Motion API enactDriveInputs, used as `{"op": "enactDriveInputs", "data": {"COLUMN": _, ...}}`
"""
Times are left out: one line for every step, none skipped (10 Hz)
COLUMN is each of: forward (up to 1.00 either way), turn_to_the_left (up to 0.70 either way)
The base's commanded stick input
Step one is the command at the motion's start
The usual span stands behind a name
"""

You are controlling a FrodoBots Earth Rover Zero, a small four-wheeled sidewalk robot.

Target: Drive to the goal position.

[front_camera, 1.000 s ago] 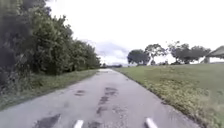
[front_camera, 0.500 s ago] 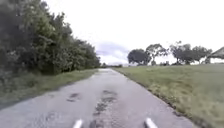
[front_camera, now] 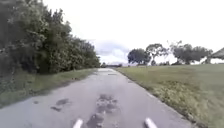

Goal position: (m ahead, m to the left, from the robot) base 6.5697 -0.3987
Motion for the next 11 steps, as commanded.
{"op": "enactDriveInputs", "data": {"forward": 0.85, "turn_to_the_left": 0.0}}
{"op": "enactDriveInputs", "data": {"forward": 0.85, "turn_to_the_left": 0.0}}
{"op": "enactDriveInputs", "data": {"forward": 0.85, "turn_to_the_left": 0.0}}
{"op": "enactDriveInputs", "data": {"forward": 0.85, "turn_to_the_left": 0.0}}
{"op": "enactDriveInputs", "data": {"forward": 0.85, "turn_to_the_left": 0.0}}
{"op": "enactDriveInputs", "data": {"forward": 0.85, "turn_to_the_left": 0.0}}
{"op": "enactDriveInputs", "data": {"forward": 0.85, "turn_to_the_left": 0.0}}
{"op": "enactDriveInputs", "data": {"forward": 0.85, "turn_to_the_left": 0.02}}
{"op": "enactDriveInputs", "data": {"forward": 0.85, "turn_to_the_left": 0.19}}
{"op": "enactDriveInputs", "data": {"forward": 0.85, "turn_to_the_left": 0.34}}
{"op": "enactDriveInputs", "data": {"forward": 0.85, "turn_to_the_left": 0.34}}
